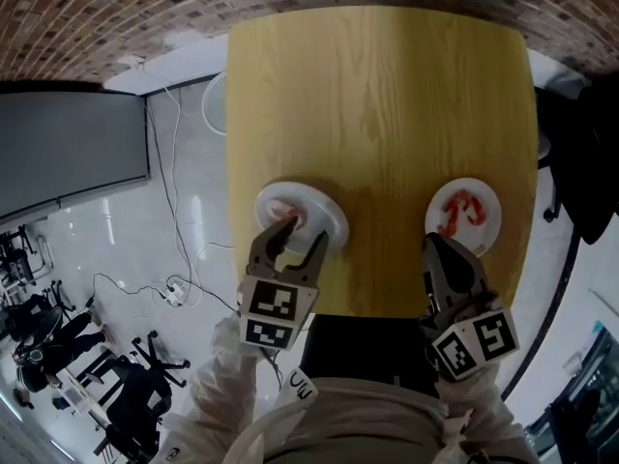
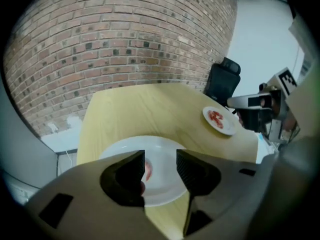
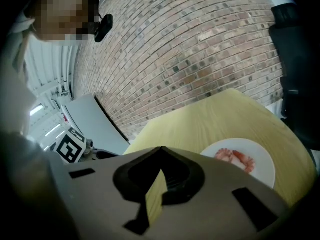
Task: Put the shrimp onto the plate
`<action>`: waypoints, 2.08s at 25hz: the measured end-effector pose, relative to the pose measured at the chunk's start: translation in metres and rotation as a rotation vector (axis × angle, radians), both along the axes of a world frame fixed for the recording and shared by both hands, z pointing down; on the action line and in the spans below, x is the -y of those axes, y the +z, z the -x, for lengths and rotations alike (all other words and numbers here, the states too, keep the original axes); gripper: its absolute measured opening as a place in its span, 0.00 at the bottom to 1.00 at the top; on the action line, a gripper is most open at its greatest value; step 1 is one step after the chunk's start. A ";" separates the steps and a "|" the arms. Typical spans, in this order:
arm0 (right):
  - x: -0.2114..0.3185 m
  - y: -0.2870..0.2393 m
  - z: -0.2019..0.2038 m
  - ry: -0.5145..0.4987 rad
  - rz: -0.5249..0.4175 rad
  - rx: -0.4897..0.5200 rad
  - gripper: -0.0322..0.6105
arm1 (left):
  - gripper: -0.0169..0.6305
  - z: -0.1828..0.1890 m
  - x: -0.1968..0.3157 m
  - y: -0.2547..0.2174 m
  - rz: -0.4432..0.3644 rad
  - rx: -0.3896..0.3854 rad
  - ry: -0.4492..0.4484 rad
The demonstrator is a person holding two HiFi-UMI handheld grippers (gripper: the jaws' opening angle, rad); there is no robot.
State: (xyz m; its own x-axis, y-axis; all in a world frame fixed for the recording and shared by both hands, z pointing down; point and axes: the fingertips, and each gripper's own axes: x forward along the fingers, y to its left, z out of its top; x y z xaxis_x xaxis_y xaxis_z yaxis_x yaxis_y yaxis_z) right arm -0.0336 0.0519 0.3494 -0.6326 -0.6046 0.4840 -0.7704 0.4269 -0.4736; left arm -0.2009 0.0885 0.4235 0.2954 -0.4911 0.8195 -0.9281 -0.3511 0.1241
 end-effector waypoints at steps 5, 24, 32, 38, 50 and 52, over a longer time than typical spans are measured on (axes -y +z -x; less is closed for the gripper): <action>0.008 0.004 0.010 -0.005 0.010 -0.006 0.09 | 0.32 0.020 0.002 0.013 0.029 0.071 0.069; 0.028 0.019 0.020 -0.010 0.032 -0.012 0.09 | 0.31 0.026 0.005 0.034 0.101 0.098 0.142; 0.029 0.022 0.016 -0.001 0.033 -0.008 0.09 | 0.31 0.024 0.008 0.038 0.097 0.149 0.178; 0.025 0.022 0.013 0.006 0.035 -0.009 0.09 | 0.28 0.021 0.002 0.041 0.111 0.145 0.180; 0.022 0.023 0.013 0.015 0.040 -0.005 0.09 | 0.27 0.023 0.003 0.042 0.114 0.100 0.146; 0.023 0.022 0.013 0.018 0.039 -0.005 0.09 | 0.27 0.024 0.004 0.041 0.112 0.093 0.138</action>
